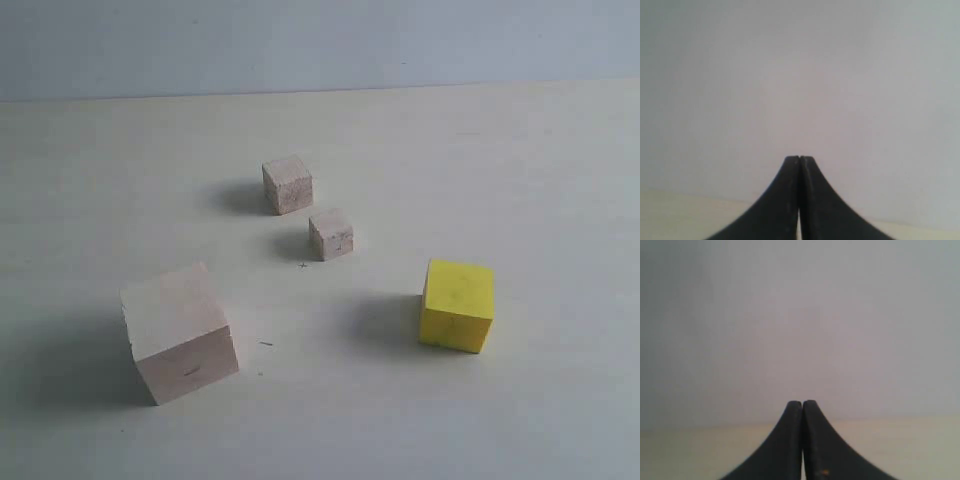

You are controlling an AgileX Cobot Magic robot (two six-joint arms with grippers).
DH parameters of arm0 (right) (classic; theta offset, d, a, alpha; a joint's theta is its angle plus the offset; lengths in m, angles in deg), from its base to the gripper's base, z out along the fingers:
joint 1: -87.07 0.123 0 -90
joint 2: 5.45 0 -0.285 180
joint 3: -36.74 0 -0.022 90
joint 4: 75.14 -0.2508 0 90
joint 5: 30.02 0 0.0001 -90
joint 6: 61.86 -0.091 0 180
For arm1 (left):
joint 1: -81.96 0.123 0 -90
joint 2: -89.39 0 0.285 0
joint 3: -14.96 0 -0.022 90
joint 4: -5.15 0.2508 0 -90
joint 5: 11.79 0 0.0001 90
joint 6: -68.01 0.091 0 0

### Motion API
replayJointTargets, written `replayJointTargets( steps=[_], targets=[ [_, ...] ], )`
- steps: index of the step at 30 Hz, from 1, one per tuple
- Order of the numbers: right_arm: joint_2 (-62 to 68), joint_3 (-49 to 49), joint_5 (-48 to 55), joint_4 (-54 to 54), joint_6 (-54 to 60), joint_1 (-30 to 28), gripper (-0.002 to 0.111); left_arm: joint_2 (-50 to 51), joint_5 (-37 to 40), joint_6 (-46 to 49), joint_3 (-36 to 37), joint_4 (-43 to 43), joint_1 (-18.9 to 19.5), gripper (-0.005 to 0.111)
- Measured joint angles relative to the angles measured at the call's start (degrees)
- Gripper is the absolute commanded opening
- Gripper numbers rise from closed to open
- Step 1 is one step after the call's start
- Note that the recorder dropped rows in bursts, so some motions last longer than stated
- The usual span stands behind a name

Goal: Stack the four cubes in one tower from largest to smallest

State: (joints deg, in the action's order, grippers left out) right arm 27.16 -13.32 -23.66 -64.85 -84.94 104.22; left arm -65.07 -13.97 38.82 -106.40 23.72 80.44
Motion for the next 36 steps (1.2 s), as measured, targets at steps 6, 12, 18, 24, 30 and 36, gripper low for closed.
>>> replayJointTargets(
  steps=[6,12,18,24,30,36],
  targets=[
    [11.1,0.85,5.17,-5.81,9.26,8.45,0.0,11.63,9.57,1.38,-4.5,0.55,-10.78,0.0],
    [18.09,0.85,10.86,-8.61,16.79,13.04,0.0,22.72,18.3,4.01,-8.06,0.55,-22.65,0.0],
    [19.59,0.85,14.94,-9.11,17.46,13.41,0.0,28.25,17.28,4.29,-8.59,0.55,-26.67,0.0],
    [19.59,0.85,14.94,-9.1,17.56,13.41,0.0,28.74,11.68,0.59,-8.62,0.33,-26.7,0.0],
    [19.59,0.85,14.07,-9.23,17.56,13.41,0.0,28.87,10.48,-1.03,-8.62,-0.97,-26.79,0.0],
    [19.59,0.85,15.17,-11.18,17.06,13.41,0.0,29.27,13.3,-3.18,-8.62,-3.08,-26.79,0.0]
  ],
)
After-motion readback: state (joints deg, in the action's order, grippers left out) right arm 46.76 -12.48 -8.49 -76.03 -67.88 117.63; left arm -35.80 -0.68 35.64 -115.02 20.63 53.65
